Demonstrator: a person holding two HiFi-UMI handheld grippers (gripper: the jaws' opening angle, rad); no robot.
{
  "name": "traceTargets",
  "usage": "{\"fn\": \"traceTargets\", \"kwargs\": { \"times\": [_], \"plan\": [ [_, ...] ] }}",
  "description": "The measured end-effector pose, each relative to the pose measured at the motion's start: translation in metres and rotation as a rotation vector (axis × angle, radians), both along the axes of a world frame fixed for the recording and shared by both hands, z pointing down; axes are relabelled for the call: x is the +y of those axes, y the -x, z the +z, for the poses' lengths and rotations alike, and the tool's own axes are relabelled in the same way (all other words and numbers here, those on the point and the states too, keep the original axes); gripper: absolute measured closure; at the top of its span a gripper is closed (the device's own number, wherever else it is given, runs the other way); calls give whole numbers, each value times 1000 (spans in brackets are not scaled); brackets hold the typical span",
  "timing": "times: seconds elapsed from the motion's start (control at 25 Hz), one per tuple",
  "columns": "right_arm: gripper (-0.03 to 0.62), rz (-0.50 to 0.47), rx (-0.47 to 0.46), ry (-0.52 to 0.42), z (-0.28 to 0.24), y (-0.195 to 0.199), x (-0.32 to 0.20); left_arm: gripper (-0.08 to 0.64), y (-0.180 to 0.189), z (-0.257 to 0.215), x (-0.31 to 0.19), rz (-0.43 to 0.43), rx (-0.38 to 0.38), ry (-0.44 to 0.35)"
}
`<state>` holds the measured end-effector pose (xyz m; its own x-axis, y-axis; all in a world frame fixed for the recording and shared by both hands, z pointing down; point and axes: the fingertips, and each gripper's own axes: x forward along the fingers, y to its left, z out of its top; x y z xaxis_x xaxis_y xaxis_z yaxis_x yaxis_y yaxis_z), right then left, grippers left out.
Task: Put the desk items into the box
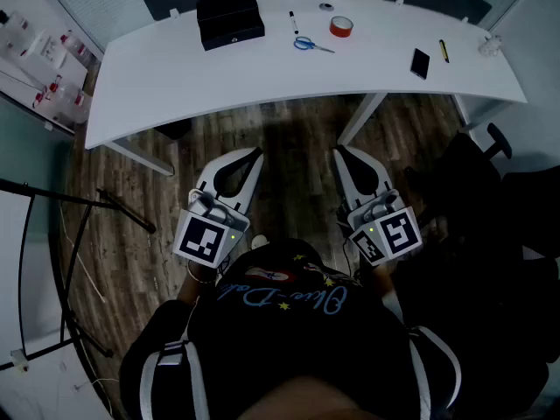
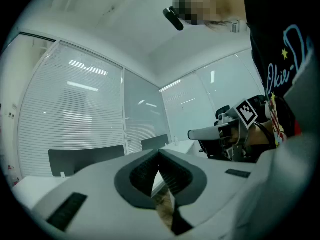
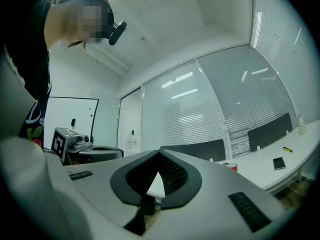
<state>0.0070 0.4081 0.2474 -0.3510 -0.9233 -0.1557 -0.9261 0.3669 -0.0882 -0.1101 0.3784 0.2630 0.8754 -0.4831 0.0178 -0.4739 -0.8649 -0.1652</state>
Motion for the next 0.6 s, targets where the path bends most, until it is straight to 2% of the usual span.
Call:
{"fn": "traceTargets", "kwargs": {
  "times": [0.16,0.4,0.6],
  "plan": [
    [592,5,-6,-2,2,-5,1,571,-5,0,1,3,5,-4],
    [591,5,-64,-20,2,-16,8,571,-13,1,7,11,-10,-5],
    [591,27,-38,-13,7,-26,16,571,-27,2,13,31,-23,-4]
  ]
}}
